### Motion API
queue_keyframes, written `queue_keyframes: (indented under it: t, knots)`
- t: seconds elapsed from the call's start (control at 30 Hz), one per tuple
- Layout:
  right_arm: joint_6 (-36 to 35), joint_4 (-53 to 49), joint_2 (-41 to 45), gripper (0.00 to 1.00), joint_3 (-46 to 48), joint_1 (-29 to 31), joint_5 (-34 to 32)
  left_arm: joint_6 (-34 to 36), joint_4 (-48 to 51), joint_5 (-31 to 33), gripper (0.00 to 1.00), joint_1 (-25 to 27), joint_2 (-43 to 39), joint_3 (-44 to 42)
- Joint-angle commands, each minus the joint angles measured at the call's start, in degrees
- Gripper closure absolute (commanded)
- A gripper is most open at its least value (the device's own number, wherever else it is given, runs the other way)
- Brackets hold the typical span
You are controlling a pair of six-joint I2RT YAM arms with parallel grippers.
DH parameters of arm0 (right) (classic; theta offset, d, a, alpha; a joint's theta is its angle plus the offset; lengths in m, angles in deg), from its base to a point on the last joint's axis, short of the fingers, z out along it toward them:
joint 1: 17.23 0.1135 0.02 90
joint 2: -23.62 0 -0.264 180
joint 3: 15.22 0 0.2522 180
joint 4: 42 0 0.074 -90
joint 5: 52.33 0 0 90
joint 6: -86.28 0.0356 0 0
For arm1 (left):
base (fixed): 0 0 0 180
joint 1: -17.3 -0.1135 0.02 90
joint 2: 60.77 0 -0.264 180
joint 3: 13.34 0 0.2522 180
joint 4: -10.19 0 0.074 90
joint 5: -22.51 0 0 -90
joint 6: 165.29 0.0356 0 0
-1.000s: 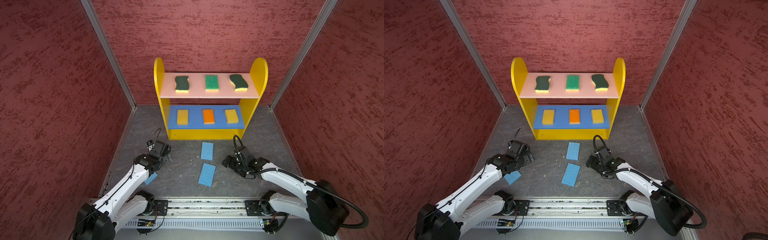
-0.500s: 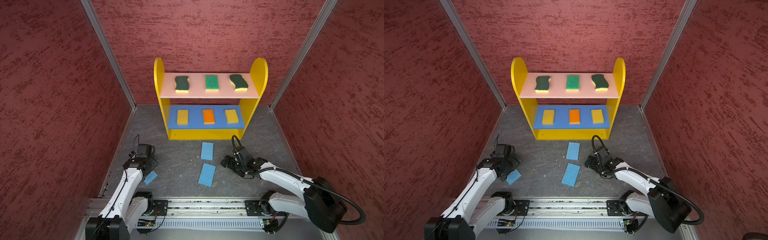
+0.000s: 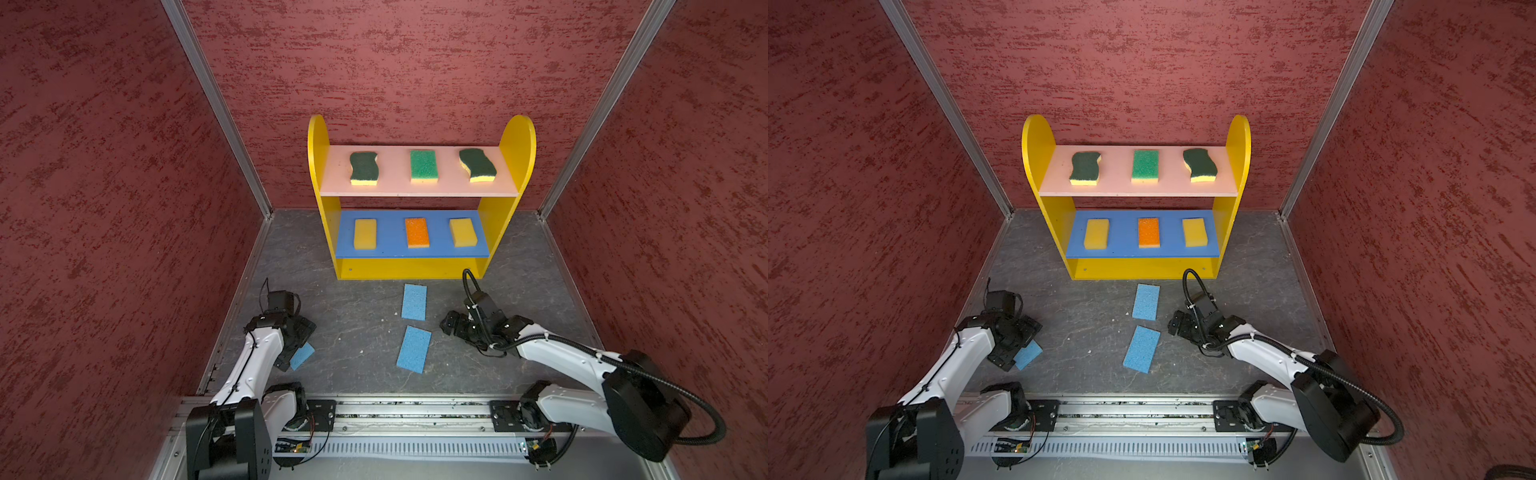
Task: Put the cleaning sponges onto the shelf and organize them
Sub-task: 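Lower the left gripper over the blue sponge and close on it, then lift the blue sponge with the left gripper toward the shelf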
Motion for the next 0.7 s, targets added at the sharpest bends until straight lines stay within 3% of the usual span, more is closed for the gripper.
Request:
queue_keyframes:
  t: [0.0,0.27,0.67]
  knots:
    - [-1.0,2.0,-1.7,0.01,1.6,0.4,-1.4,1.7,-0.6,1.5,0.02,-0.5,1.3,0.5]
    - [-2.2,2.8,-5.2,0.01,1.0,0.3,-1.1,2.8,-2.8,0.9,0.05,0.0,6.0,0.9]
    - [-2.2,2.5,-6.0,0.01,0.8,0.3,-1.0,2.7,-6.1,-2.3,0.12,3.3,6.8,1.0]
